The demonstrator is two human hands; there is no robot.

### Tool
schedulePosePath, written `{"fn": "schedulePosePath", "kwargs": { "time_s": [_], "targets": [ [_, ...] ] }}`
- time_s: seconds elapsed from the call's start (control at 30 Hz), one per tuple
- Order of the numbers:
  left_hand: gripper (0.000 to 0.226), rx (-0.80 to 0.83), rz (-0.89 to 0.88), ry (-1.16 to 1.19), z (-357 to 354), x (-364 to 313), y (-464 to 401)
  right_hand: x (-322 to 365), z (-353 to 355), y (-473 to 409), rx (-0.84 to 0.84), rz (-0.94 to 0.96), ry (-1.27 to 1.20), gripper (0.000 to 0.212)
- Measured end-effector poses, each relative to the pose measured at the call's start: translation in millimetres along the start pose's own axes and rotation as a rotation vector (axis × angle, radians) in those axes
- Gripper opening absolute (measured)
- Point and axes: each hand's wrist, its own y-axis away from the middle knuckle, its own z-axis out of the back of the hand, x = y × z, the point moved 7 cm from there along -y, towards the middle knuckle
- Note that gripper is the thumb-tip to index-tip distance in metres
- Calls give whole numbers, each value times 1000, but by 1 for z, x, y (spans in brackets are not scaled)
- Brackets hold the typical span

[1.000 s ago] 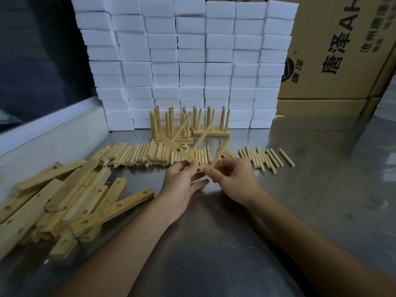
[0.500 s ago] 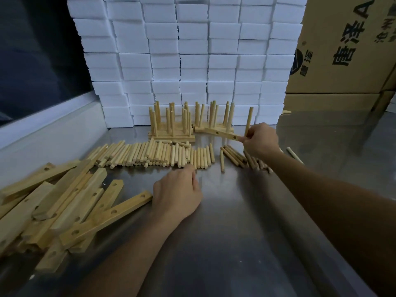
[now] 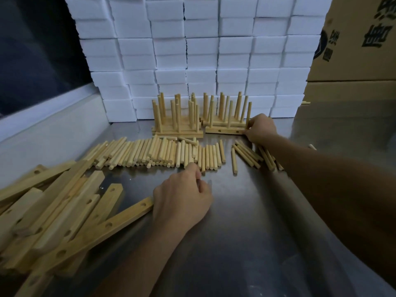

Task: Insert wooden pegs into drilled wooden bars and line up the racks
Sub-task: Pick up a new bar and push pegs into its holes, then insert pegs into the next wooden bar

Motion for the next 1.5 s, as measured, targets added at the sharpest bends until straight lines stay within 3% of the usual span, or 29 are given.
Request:
{"fn": "schedulePosePath", "kwargs": {
  "time_s": [0.5,0.87,1.17,1.33,1.5],
  "targets": [
    [5,5,7,-21,-2,0,-1,21,11,19,-52,17,-22,11],
    [5,29,-25,-70,-2,-4,0,47,50,112,-125,140,-293,14],
    [3,-48,-138,-184,16,-23,17,6,54,175,-217,142,-399,12],
    [36,-66,10,-515,37,-10,20,-4,60,184,-278,138,-406,10],
    [55,167,273,-554,36,21,19,-5,57,185,-231,132,-417,10]
  ]
}}
